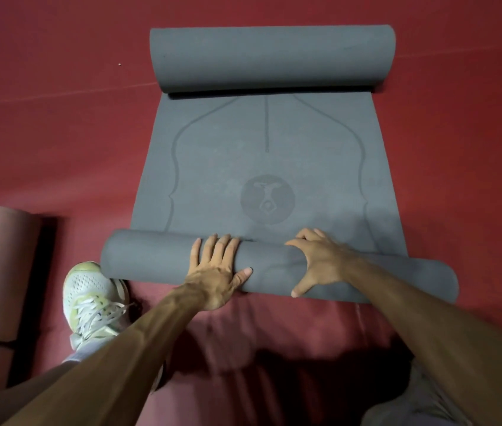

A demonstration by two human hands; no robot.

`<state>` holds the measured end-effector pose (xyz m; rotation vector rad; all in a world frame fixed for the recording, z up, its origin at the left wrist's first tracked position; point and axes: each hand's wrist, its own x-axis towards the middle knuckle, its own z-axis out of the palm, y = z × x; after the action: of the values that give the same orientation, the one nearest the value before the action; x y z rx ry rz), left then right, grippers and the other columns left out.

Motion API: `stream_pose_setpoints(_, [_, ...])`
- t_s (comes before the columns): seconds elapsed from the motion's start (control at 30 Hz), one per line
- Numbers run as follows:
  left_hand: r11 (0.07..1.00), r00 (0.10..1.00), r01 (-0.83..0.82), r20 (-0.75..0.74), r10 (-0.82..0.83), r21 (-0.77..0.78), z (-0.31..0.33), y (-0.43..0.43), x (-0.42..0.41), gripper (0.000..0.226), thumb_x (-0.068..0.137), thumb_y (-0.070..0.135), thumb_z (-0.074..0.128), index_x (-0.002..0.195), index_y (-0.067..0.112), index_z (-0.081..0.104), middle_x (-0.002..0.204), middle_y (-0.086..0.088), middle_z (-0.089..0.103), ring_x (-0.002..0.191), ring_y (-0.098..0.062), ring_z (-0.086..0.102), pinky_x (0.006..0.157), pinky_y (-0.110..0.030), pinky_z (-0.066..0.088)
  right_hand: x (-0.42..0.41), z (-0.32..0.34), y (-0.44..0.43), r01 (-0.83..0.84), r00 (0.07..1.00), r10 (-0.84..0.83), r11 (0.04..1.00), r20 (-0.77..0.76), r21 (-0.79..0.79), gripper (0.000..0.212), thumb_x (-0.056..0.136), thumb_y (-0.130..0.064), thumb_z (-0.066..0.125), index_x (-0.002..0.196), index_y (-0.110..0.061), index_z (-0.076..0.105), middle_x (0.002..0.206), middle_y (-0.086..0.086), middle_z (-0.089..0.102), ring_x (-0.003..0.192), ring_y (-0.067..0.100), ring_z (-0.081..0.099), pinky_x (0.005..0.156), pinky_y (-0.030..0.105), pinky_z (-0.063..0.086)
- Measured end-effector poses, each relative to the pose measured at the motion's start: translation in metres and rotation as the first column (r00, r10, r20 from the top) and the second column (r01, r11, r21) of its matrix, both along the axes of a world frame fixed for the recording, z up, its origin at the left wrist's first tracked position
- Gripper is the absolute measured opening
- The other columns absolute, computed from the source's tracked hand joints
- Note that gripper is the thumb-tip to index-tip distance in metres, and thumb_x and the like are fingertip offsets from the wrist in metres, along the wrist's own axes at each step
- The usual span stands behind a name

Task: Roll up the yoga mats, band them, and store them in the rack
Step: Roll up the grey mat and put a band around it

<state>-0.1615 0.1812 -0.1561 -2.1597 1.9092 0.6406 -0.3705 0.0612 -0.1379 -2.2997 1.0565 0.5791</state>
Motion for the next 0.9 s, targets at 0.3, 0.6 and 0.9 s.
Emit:
stream_pose_setpoints(0.3, [1.0,0.998,0.015,-0.052,-0.016,-0.026,0.006,-0.042,0.013,0.061,0.097,0.059,0.023,0.147,0.025,0.026,0.149,0.006,0.03,0.14,-0.015,0.02,0.116,-0.039,0.006,-0.002,-0.023,0.039,0.016,0.982,0.085,0.848,0.166,-0.53,0.111,0.039,-0.063,0.083,0.133,-0.013,0.05,0.119,0.004,0.056,0.106,0.024,0.057,0.094,0.039,0.032])
stream_pose_setpoints(0.6, [0.984,0.974,-0.046,-0.211,0.083,0.175,0.01,-0.101,0.029,0.052,0.1,0.05,0.028,0.149,0.034,0.024,0.152,0.004,0.026,0.142,-0.016,0.018,0.115,-0.038,0.011,0.017,-0.035,0.031,0.113,0.991,-0.049,0.819,0.128,-0.563,0.137,0.027,-0.06,0.088,0.142,-0.01,0.032,0.133,0.013,0.052,0.125,0.032,0.049,0.103,0.058,0.029])
stream_pose_setpoints(0.9, [0.993,0.998,0.062,0.006,-0.062,-0.096,0.003,-0.086,0.021,0.045,0.101,0.046,0.021,0.126,0.028,0.054,0.125,-0.001,0.057,0.122,-0.019,0.049,0.103,-0.036,0.029,0.016,-0.039,0.01,0.073,0.984,0.042,0.797,0.175,-0.6,0.112,0.021,-0.042,0.085,0.125,-0.011,0.056,0.106,0.008,0.062,0.089,0.029,0.061,0.08,0.046,0.049])
